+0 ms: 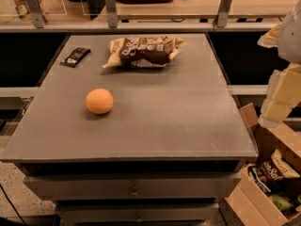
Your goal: Move orange near brown chip bag
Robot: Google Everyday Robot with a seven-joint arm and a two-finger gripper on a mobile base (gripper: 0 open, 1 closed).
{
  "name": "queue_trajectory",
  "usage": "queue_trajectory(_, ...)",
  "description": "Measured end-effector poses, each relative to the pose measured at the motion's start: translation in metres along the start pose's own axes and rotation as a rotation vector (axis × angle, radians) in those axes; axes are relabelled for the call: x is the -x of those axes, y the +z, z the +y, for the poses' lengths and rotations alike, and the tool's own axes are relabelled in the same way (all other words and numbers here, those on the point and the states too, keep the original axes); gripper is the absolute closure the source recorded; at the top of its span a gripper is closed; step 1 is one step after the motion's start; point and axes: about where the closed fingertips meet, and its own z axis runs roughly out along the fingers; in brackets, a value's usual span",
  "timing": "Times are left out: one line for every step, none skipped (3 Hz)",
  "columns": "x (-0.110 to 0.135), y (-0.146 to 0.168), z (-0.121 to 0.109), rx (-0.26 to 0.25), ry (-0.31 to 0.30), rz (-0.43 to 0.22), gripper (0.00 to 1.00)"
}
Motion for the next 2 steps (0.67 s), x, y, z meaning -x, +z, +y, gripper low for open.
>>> queue_trajectory(0.0,0.0,0.0,0.0,0.0,0.0,0.0)
queue_trajectory(0.006,0.01,0.004,0.01,0.021,-0.05,0.0)
